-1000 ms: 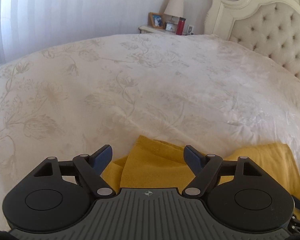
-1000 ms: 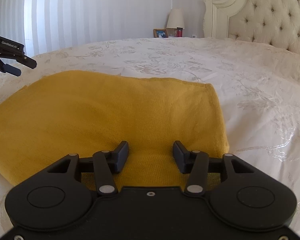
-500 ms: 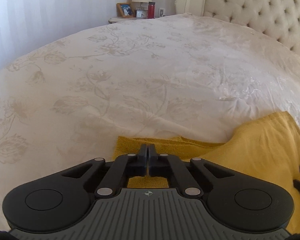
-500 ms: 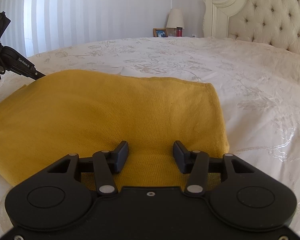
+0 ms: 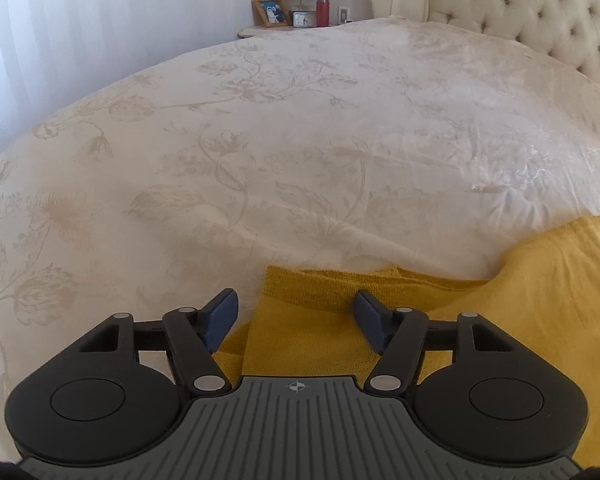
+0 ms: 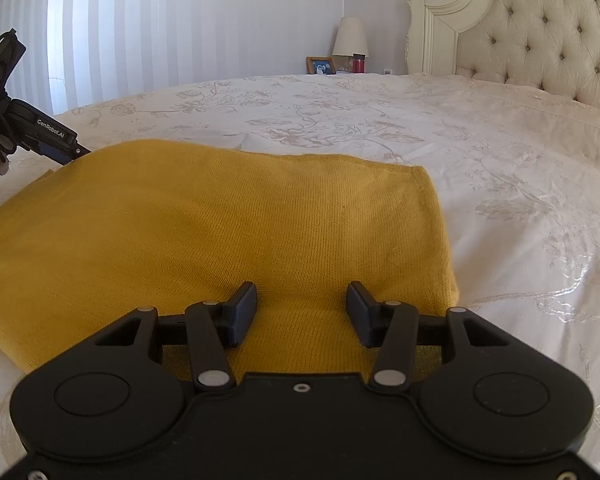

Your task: Fold small clothes

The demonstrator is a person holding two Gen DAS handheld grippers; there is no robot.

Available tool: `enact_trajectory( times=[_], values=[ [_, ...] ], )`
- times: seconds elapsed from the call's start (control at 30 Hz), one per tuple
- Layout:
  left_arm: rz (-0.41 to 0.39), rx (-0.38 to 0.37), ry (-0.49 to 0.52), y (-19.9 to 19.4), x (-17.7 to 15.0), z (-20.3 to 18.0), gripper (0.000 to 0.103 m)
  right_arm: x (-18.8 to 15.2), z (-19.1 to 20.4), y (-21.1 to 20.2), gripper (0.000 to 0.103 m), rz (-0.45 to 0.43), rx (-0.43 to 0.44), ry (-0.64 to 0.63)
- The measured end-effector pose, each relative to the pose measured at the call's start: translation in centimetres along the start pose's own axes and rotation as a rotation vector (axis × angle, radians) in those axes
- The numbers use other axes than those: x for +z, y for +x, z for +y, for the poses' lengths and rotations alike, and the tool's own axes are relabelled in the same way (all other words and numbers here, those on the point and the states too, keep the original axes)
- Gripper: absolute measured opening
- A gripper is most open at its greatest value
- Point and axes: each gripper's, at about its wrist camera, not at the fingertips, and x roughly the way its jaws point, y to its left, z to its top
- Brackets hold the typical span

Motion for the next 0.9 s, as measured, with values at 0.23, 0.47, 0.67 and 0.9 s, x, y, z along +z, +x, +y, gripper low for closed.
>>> enact_trajectory(
  times=[0.23, 0.47, 0.67, 0.9],
  values=[
    [-0.115, 0.007, 0.045, -2.1, -0.8, -1.3, 0.007, 0.0, 0.0, 0.0, 0.056, 0.000, -0.001, 0.000],
    [-0.085, 0.064, -0.059, -1.2, 0.0, 0.7, 0.012, 0.0, -0.1, 0.0, 0.056, 0.001, 0.001, 0.002],
    [-0.100, 0.073, -0.057, -3.7, -1.1, -1.5, 0.067, 0.0, -0.1, 0.0, 0.056, 0.003, 0.005, 0.005],
    [-0.118, -0.030, 0.040, -7.8, -6.3, -8.9, 0.073, 0.1, -0.4, 0.0, 0.057, 0.007, 0.014, 0.016]
  ],
)
